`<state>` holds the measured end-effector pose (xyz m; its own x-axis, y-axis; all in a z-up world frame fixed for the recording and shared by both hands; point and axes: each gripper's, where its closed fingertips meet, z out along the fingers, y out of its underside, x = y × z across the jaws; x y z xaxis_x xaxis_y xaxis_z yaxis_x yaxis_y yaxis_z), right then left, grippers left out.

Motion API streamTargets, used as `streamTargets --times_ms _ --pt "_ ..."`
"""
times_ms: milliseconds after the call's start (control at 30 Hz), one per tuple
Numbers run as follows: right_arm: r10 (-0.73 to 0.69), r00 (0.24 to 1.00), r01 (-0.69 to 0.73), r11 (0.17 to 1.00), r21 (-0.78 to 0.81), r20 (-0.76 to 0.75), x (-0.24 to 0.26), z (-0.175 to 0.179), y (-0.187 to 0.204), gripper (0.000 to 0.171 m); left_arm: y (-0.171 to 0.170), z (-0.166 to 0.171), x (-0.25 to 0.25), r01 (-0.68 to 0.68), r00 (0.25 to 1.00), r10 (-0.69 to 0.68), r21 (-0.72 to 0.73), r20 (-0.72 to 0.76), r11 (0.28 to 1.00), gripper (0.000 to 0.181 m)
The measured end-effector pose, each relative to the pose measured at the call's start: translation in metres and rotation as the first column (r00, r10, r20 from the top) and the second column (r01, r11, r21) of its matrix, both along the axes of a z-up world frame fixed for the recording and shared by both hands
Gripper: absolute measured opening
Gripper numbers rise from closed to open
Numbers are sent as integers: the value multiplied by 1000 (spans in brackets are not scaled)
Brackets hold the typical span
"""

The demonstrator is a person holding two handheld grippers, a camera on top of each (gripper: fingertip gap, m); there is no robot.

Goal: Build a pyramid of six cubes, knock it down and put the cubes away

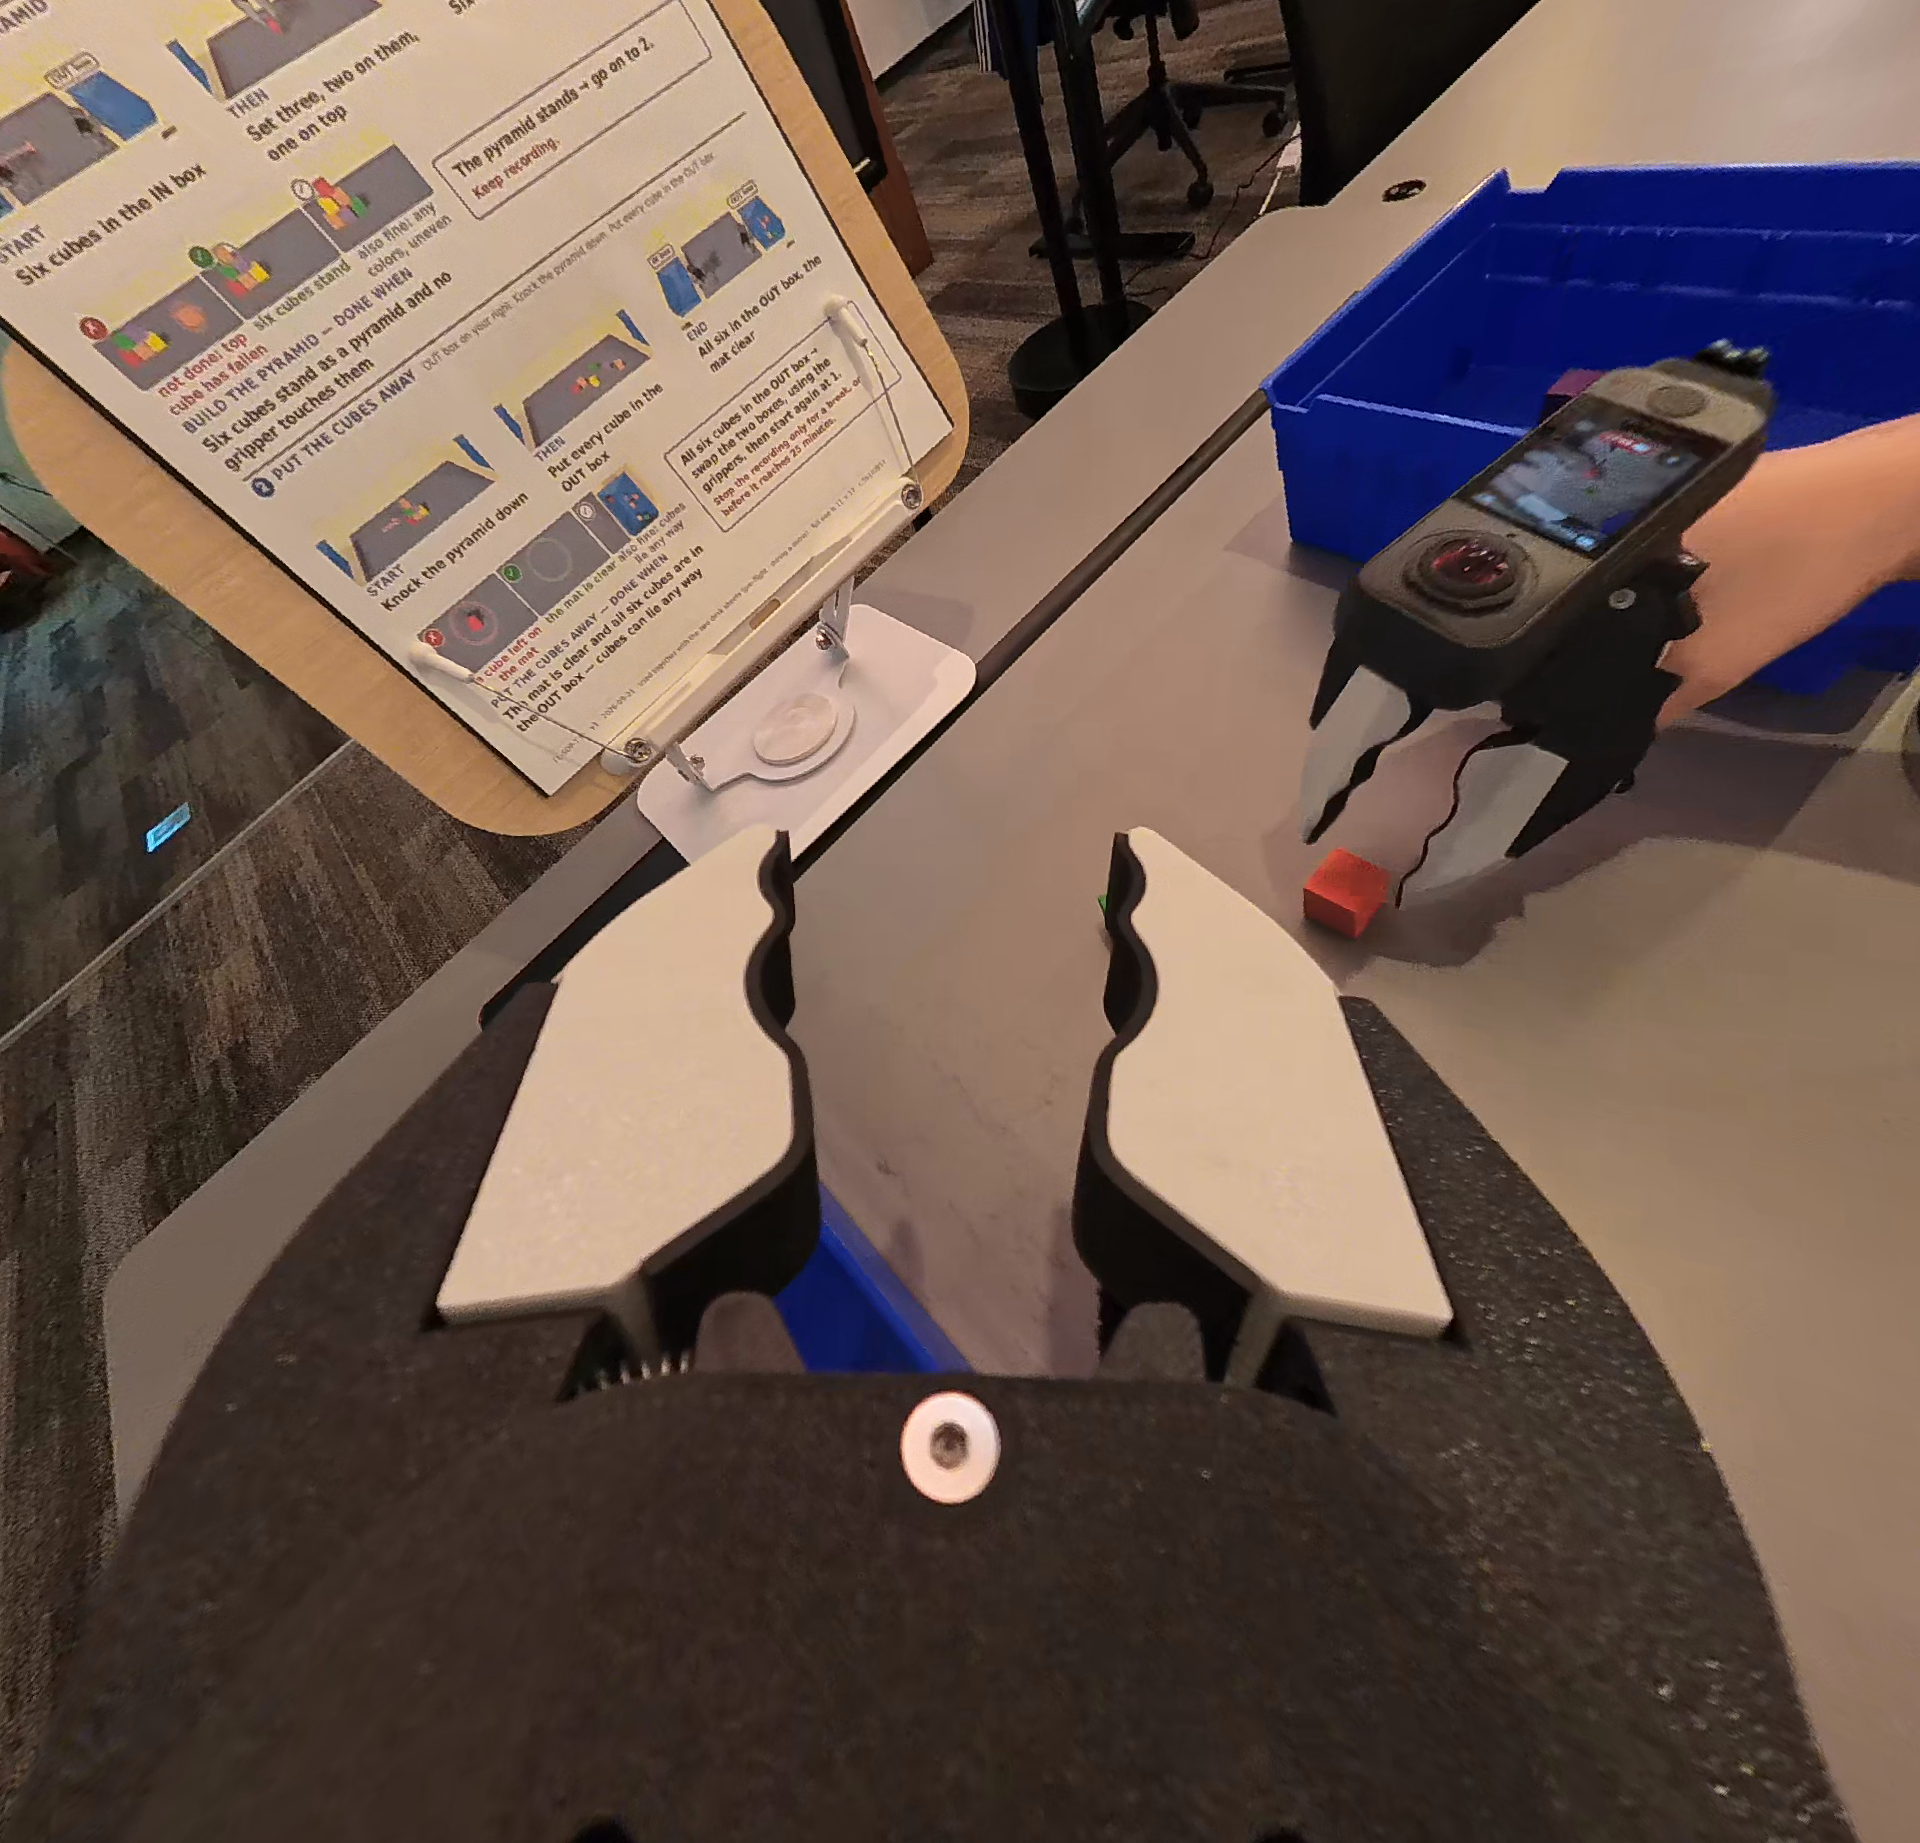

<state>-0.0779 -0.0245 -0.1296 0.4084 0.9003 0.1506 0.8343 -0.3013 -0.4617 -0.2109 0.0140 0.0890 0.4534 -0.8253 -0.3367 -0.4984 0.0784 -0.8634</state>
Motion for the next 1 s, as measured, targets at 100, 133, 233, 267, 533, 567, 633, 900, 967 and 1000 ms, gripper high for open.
streamTargets --times_ms 100,133,233,267,533,567,633,900,967,1000 --pt "11 1000 -11 999 -46 10 0 -12 2 44 0 -2 1 2 1000 -2 -2 -9 1000 58" --pt "15 1000 -14 998 -69 11 -1 -17 1 44 0 -2 1 3 1000 -3 -2 -11 1000 58" --pt "19 999 -16 996 -92 35 0 -27 1 37 -1 -3 2 5 1000 -5 -3 -11 1000 58" --pt "23 999 -20 995 -100 32 -1 -28 0 32 -1 -3 2 6 1000 -6 -4 -13 1000 58" --pt "-76 985 86 994 60 -158 -7 31 3 30 1 -4 2 1 1000 -1 -7 -18 1000 58" --pt "-95 975 118 988 103 -200 -3 50 2 30 1 -4 1 -2 1000 2 -7 -17 1000 58" --pt "-131 949 187 966 178 -287 13 94 -4 30 2 -5 1 -7 1000 6 -7 -19 1000 58" --pt "-520 763 625 745 235 -383 170 175 -16 30 4 -12 6 -12 999 12 -11 -48 1000 58" --pt "-617 686 711 681 175 -386 203 162 -14 30 4 -14 7 -14 998 14 -8 -62 1000 58" --pt "-663 645 748 649 138 -380 217 151 -12 30 5 -15 8 -16 998 16 -7 -67 1000 58"
